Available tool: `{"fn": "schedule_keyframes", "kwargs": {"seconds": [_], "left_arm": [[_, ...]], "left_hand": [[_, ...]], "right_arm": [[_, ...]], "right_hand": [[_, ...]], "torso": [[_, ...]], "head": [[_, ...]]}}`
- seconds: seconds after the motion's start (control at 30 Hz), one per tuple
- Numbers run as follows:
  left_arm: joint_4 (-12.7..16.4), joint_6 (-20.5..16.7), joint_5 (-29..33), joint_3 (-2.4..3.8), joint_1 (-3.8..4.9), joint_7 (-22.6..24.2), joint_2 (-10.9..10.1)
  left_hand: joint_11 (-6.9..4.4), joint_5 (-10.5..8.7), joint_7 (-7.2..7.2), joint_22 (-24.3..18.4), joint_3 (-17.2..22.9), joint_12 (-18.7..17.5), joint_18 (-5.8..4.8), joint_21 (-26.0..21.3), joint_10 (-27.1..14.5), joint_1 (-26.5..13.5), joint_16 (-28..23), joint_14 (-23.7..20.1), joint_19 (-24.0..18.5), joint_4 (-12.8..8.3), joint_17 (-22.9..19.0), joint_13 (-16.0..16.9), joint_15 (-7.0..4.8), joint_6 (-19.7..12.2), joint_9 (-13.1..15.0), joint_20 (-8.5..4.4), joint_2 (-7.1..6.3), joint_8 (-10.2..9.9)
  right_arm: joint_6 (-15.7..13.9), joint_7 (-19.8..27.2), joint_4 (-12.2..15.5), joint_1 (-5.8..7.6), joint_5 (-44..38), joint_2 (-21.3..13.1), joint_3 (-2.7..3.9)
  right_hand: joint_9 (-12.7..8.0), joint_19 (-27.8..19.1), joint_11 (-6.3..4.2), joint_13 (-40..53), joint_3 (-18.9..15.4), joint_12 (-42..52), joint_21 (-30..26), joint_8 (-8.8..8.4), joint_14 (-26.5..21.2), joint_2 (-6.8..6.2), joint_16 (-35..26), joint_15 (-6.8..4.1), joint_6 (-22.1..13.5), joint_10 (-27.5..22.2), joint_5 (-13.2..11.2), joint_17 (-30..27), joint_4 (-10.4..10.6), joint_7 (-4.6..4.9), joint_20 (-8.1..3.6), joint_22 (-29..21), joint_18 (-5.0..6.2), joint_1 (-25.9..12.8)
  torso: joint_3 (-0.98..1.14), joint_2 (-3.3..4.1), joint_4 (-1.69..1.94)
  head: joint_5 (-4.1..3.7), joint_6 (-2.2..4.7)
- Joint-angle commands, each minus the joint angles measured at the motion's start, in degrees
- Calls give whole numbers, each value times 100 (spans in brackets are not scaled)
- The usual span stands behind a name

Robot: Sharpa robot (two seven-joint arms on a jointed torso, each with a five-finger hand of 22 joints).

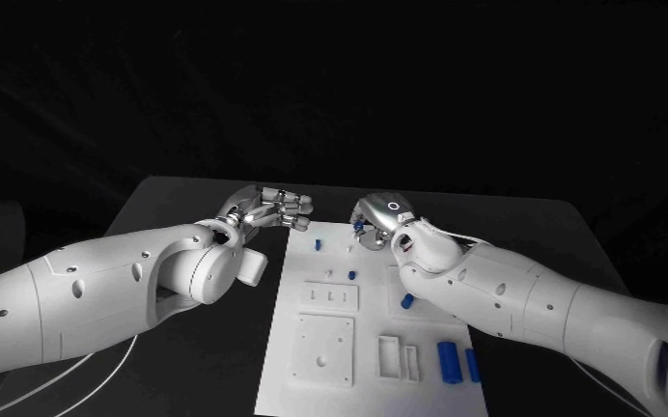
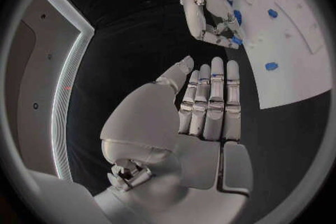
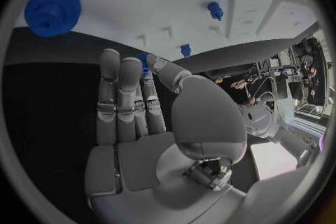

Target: Assemble the parts on the task board

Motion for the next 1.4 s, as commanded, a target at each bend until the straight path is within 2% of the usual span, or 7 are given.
{"fn": "schedule_keyframes", "kwargs": {"seconds": [0.03,0.13,0.37,0.6,0.9,1.07,1.4], "left_arm": [[3,85,-20,7,8,28,23],[1,86,-20,8,8,26,29],[1,90,-20,12,9,26,45],[0,88,-20,14,9,25,44],[-6,93,-21,17,9,25,65],[-5,95,-21,18,10,24,70],[-11,97,-22,21,10,27,87]], "left_hand": [[-10,-23,11,-5,26,-28,110,-33,-32,-25,-22,-3,34,4,-4,-3,38,-36,2,0,-29,-2],[-10,-23,11,-5,26,-28,110,-33,-32,-25,-22,-3,34,4,-4,-3,38,-36,2,0,-29,-2],[-10,-23,11,-5,26,-28,110,-33,-32,-25,-22,-3,34,4,-4,-3,38,-36,2,0,-29,-2],[-10,-23,11,-5,26,-28,110,-33,-32,-25,-22,-3,34,4,-4,-3,38,-36,2,0,-29,-2],[-10,-23,11,-5,26,-28,110,-33,-32,-25,-22,-3,34,4,-4,-3,38,-36,2,0,-29,-2],[-10,-23,11,-5,26,-28,110,-33,-32,-25,-22,-3,34,4,-4,-3,38,-36,2,0,-29,-2],[-10,-23,11,-5,26,-28,110,-33,-32,-25,-22,-3,34,4,-4,-3,38,-36,2,0,-29,-2]], "right_arm": [[28,-42,-52,4,-113,40,0],[43,-36,-76,4,-113,68,0],[95,-11,-90,4,-110,105,-1],[159,10,-106,3,-104,111,-1],[199,19,-105,3,-102,139,-2],[234,22,-149,2,-103,155,-2],[259,40,-192,-3,-99,192,-4]], "right_hand": [[4,43,-178,6,20,29,-20,25,9,16,27,-21,16,192,7,-5,16,25,8,5,42,48],[4,43,-178,6,20,29,-20,25,9,16,27,-21,16,192,7,-5,16,25,8,5,42,48],[4,67,-177,6,14,29,-83,25,10,24,25,-19,15,187,10,-18,8,26,10,63,41,43],[4,108,-177,6,6,29,-197,25,10,40,32,-19,16,187,14,-31,-13,26,11,172,39,28],[4,128,-177,6,-11,30,-253,26,9,48,35,-20,17,187,10,-36,-22,26,11,228,37,28],[4,128,-177,6,-11,30,-253,26,9,48,35,-20,17,187,10,-36,-22,26,11,228,37,28],[3,156,-177,6,-28,29,-332,25,8,63,36,-19,15,184,17,-45,-36,26,11,294,35,20]], "torso": [[-24,17,29],[-21,18,25],[-32,39,40],[-26,48,18],[-32,61,34],[-28,72,20],[-40,88,26]], "head": [[-5,-5],[18,-1],[31,0],[41,-3],[42,12],[52,16],[79,12]]}}
